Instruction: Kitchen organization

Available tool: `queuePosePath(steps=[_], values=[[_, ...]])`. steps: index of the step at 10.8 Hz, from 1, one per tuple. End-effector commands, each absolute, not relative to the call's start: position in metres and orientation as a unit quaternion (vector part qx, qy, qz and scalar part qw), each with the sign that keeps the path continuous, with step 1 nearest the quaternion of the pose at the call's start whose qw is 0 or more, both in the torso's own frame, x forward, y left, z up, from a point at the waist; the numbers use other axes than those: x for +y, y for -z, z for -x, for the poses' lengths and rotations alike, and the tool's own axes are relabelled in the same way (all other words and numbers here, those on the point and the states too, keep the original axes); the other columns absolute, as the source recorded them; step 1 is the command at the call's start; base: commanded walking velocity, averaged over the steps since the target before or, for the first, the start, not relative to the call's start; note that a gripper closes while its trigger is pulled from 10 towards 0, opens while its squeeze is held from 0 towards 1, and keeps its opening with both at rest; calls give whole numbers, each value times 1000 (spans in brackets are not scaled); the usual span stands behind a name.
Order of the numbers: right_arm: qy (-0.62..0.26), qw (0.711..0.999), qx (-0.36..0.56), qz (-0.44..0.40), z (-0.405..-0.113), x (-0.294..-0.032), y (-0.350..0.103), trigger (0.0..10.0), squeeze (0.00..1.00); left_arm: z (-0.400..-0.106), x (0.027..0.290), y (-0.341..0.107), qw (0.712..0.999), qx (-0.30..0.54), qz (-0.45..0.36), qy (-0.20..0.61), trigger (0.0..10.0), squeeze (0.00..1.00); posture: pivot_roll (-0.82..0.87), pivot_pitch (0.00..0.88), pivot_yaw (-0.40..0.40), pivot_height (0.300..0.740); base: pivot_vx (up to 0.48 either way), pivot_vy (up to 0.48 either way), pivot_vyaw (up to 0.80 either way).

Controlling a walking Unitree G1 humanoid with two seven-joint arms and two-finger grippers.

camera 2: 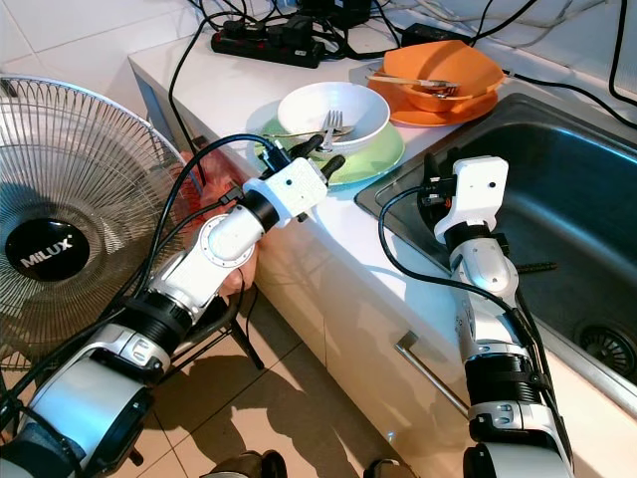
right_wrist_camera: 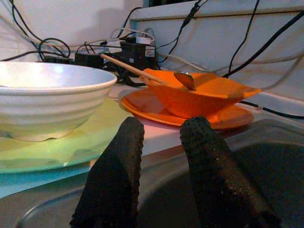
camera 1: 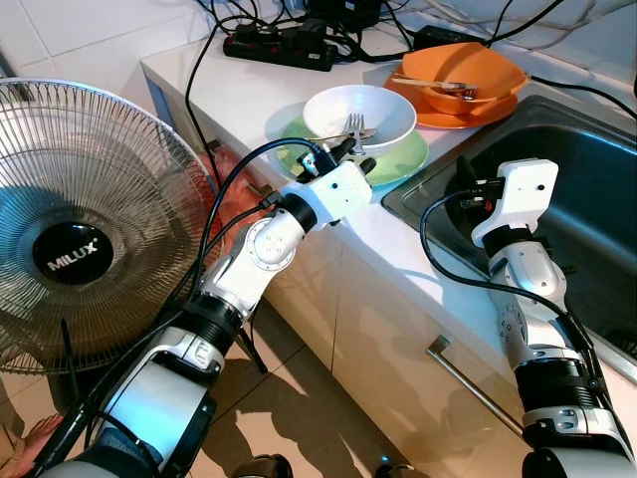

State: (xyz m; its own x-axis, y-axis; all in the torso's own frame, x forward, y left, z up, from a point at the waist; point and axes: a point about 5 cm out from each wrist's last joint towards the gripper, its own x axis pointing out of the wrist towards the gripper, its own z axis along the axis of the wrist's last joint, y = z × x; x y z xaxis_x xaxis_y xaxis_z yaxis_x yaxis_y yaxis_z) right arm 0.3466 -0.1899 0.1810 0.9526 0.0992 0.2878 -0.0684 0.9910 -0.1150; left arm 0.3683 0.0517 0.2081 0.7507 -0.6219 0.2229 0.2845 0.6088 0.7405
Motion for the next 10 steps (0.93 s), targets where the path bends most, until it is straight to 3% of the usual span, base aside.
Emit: queuePosePath(steps=[1, 2, 3, 4, 7, 8, 9, 10], values=[[-47, 989, -135, 48, -346, -185, -174, 10000, 0, -368, 47, -213, 857, -247, -366, 267, 0, 0, -21, 113, 69, 740, 0, 0, 0], [-47, 989, -134, 48, -345, -185, -173, 10000, 0, -368, 45, -211, 856, -246, -367, 268, 0, 0, -21, 113, 69, 740, 0, 0, 0], [-47, 989, -134, 47, -345, -184, -173, 10000, 0, -368, 45, -211, 855, -247, -369, 268, 5804, 0, -22, 111, 72, 740, 0, 0, 0], [-47, 989, -134, 47, -345, -184, -173, 10000, 0, -370, 45, -212, 855, -245, -372, 266, 10000, 0, -22, 112, 73, 740, 0, 0, 0], [-46, 989, -134, 47, -345, -184, -173, 10000, 0, -371, 44, -211, 854, -243, -378, 262, 10000, 0, -25, 107, 76, 740, 0, 0, 0], [-45, 989, -135, 47, -345, -184, -173, 10000, 0, -372, 44, -212, 854, -246, -377, 261, 2196, 0, -25, 107, 76, 740, 0, 0, 0], [-44, 989, -135, 46, -345, -184, -173, 10000, 0, -372, 44, -214, 854, -251, -375, 259, 0, 0, -26, 104, 77, 740, 0, 0, 0], [-43, 989, -135, 47, -345, -184, -173, 10000, 0, -371, 44, -218, 854, -261, -368, 258, 0, 0, -26, 104, 77, 740, 0, 0, 0]])
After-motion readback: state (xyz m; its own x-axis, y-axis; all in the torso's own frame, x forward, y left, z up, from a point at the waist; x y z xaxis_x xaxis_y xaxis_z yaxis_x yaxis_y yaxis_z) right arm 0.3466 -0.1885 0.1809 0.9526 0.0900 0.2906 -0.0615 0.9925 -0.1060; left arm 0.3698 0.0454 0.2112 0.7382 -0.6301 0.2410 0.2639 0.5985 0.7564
